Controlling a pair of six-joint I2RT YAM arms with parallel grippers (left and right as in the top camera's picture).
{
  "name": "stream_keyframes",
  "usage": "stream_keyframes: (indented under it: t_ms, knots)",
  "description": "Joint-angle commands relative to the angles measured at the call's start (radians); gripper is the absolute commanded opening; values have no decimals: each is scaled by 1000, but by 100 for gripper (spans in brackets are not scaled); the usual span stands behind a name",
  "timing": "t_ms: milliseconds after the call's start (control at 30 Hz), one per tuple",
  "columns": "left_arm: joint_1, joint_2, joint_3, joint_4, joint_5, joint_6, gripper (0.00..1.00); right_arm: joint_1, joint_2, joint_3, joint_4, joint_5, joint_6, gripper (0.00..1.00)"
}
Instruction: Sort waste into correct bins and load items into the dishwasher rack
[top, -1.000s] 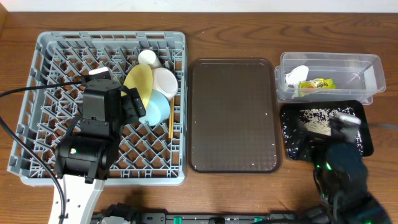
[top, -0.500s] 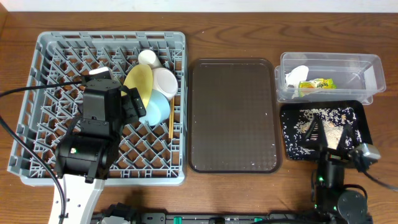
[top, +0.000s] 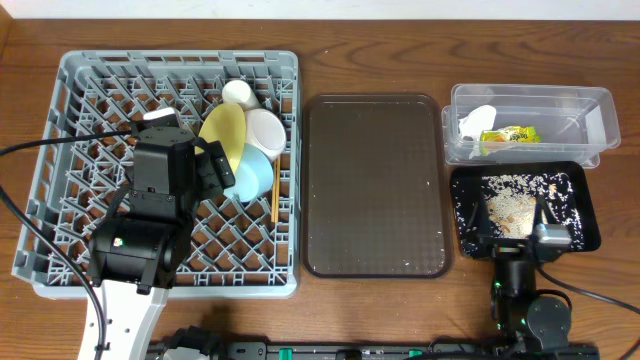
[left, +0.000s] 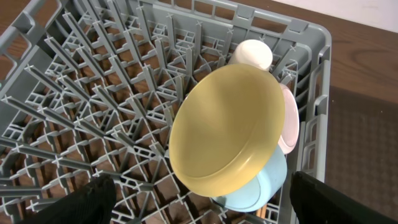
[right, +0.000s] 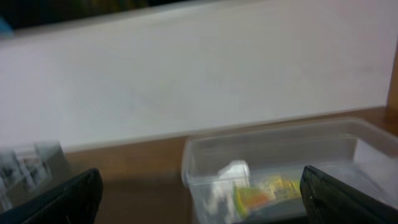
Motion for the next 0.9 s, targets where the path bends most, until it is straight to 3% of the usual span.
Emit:
stream_keyframes:
  t_ms: [0, 100, 300, 867]
  knots:
    - [4, 1, 11, -3, -1, -1, 90, -26, -7, -8, -52, -26, -97, 99]
    - [4, 1, 11, -3, -1, -1, 90, -33, -7, -8, -152, -26, -142, 99]
    - [4, 1, 11, -3, -1, -2, 91, -40, -7, -8, -162, -50, -327, 99]
    - [4, 1, 11, -3, -1, -2, 90, -39, -7, -8, -160, -51, -335, 99]
